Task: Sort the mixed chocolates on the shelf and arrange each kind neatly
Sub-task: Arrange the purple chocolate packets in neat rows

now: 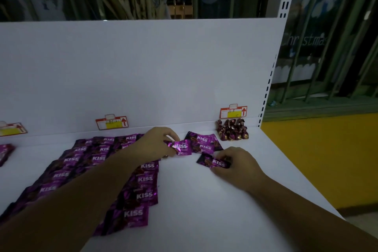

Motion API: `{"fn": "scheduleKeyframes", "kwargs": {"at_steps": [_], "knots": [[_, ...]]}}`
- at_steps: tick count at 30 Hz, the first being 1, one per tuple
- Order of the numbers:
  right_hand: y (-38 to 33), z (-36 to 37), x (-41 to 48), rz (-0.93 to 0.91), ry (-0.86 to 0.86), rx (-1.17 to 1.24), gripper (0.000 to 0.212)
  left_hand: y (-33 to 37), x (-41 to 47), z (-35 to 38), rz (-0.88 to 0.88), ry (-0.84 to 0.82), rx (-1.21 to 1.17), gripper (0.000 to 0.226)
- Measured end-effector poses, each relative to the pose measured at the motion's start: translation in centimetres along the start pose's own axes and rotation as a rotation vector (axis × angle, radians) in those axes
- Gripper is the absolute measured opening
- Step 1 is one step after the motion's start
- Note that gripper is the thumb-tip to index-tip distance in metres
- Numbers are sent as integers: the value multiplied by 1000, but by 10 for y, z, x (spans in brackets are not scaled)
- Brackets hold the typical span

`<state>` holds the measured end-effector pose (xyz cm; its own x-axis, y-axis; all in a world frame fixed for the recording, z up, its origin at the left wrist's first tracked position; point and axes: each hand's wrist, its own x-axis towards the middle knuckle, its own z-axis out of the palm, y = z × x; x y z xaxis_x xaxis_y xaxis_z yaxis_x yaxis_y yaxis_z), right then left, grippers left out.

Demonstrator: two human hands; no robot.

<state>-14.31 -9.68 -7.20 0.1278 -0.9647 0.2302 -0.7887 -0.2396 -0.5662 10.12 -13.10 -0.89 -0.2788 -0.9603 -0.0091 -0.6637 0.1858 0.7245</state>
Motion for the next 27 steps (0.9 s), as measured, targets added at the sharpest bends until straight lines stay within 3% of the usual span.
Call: {"fn": "scheduleKeyframes", "kwargs": {"at_steps": [9, 19, 27], "knots": [[-20, -14, -35, -182, 15, 107, 18, 10, -65, -11, -144, 74, -145, 28], [-82, 19, -79, -566, 38, 182, 29, 1, -161, -31, -236, 445, -244, 23], [-132, 65, -108, -720, 31, 163, 26, -29, -189, -64, -253, 501, -228, 24]]}}
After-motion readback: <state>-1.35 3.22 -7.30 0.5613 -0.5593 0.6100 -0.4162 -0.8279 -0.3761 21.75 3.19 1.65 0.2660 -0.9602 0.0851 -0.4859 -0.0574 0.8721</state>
